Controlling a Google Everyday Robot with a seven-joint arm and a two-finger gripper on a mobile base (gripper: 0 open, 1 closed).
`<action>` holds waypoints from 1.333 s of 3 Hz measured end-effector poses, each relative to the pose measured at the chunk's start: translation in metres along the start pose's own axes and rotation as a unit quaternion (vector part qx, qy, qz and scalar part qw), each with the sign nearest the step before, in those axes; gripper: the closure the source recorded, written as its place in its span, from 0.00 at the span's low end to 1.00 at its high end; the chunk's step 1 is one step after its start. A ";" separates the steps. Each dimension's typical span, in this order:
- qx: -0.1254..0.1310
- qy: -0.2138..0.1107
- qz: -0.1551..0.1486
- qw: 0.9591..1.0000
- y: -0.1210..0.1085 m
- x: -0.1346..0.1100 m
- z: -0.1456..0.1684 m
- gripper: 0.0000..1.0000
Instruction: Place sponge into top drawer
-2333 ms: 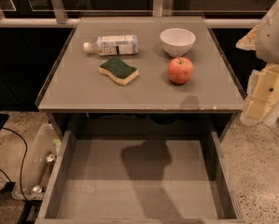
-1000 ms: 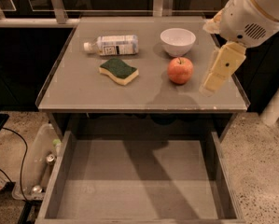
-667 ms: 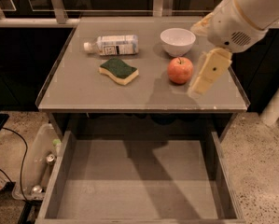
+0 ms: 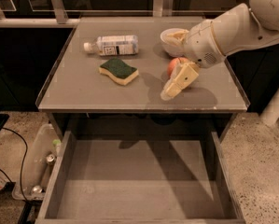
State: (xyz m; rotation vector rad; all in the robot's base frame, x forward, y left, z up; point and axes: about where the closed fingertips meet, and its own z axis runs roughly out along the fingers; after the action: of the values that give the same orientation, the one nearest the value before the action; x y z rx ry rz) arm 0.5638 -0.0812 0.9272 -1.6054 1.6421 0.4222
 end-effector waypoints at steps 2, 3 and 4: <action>0.012 0.016 0.000 1.000 -0.001 -0.001 0.005 0.00; 0.029 0.033 0.028 0.999 -0.021 0.010 0.025 0.00; 0.033 0.035 0.082 0.995 -0.045 0.028 0.052 0.00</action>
Offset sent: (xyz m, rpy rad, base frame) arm 0.0071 0.0052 -0.0037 -0.0665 -0.0305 -0.0711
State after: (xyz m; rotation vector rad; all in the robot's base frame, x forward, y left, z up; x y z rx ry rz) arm 0.6247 -0.0699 0.8867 -1.4567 1.8308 0.3943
